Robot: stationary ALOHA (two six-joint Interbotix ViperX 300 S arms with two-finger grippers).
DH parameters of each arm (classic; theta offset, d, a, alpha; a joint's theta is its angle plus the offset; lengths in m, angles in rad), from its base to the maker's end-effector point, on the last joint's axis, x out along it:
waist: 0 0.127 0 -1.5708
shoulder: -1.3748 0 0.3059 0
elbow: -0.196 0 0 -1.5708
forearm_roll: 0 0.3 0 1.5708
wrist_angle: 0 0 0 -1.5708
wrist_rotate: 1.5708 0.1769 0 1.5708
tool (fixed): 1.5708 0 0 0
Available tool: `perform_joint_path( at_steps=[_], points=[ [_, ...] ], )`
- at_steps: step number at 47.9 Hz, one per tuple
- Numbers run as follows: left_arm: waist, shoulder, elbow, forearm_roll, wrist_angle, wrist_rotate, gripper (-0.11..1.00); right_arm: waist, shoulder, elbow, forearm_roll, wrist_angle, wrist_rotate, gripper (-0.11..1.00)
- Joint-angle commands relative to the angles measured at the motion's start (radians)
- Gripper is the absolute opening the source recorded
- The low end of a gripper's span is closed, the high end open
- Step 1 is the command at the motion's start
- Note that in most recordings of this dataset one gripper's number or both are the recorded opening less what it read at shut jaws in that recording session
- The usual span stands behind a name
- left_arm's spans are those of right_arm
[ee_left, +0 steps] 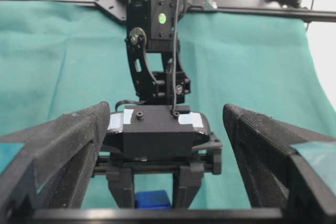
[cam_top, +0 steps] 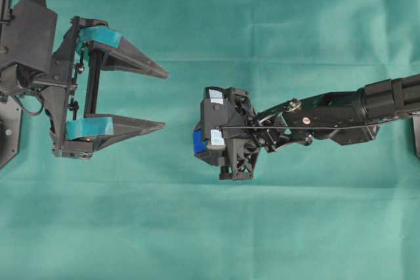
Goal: Handover the blue block to the right arm after grasping it with the left arm, then place it in the designated position.
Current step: 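Lower the blue cube onto the table with the right gripper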
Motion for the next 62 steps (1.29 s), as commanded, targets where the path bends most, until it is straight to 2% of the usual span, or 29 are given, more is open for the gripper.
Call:
perform_joint_path(
  at_steps=[1, 28, 34, 38, 53, 62],
  points=[
    [0.003, -0.005, -0.02, 0.003, -0.005, 0.0, 1.0, 0.0, -0.017, -0.021, 0.003, -0.008, 0.0, 0.52],
    [0.003, -0.005, -0.02, 0.003, -0.005, 0.0, 1.0, 0.0, -0.017, -0.021, 0.009, -0.005, 0.003, 0.53],
    [0.003, -0.005, -0.02, 0.003, -0.005, 0.0, 1.0, 0.0, -0.017, -0.026, 0.034, -0.002, 0.005, 0.85],
    [0.003, -0.005, -0.02, 0.003, -0.005, 0.0, 1.0, 0.0, -0.017, -0.028, 0.035, 0.0, 0.005, 0.94],
    [0.003, -0.005, -0.02, 0.003, -0.005, 0.0, 1.0, 0.0, -0.031, -0.029, 0.035, 0.009, 0.005, 0.92],
    [0.003, -0.005, -0.02, 0.003, -0.005, 0.002, 1.0, 0.005, -0.103, -0.029, 0.034, 0.083, -0.003, 0.92]
  ],
)
